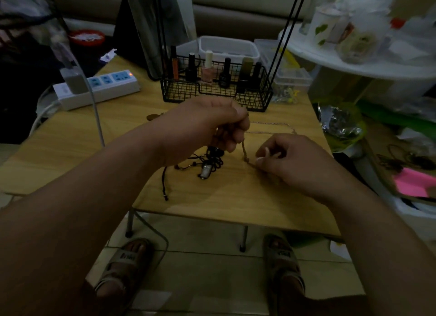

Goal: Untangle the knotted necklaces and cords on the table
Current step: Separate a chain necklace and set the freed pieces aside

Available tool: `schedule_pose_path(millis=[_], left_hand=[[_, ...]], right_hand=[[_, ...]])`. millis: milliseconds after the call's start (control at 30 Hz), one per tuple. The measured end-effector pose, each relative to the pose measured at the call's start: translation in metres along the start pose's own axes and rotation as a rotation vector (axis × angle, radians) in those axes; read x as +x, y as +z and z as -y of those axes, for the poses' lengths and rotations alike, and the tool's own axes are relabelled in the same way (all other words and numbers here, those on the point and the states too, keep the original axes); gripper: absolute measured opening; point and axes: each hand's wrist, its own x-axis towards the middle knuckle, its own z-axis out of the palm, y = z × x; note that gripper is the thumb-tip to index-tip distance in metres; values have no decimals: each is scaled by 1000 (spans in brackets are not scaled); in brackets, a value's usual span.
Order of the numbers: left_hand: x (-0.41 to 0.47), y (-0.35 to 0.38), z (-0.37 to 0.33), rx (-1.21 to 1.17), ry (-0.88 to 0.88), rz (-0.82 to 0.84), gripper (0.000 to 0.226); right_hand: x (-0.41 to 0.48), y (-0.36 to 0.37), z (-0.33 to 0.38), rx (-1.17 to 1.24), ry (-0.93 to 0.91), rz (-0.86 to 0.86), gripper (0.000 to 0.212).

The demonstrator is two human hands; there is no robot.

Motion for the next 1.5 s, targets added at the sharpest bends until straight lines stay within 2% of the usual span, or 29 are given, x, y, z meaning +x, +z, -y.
schedule_pose_path(millis=[67,133,233,333,400,567,800,967,1500], left_hand=[[1,0,-2,31,10,36,25],[2,0,-3,102,22,71,24],[2,-3,-4,222,34,105,20],[2,-10,-4,275,26,103,17],[2,-13,-4,267,25,81,17],[3,-13,-1,235,63,19,14],[4,-10,1,217,108,-94,11],[4,-7,0,207,123,-69,8],[1,-7,-1,283,176,-60,30]], right_hand=[[-2,-4,0,72,-97,-18,29],[-3,-6,3,293,-216,22,39],[-3,-6,6,486,-250,96,30],[-1,-5,3,453,-199,76,12],[-1,-6,0,473,-172,49,9],[-2,-9,-1,592,-155,41,11],[-5,-10,2,581,-129,105,13],[-4,-6,8,595,-156,133,14],[2,-2,10,653,-157,104,6]])
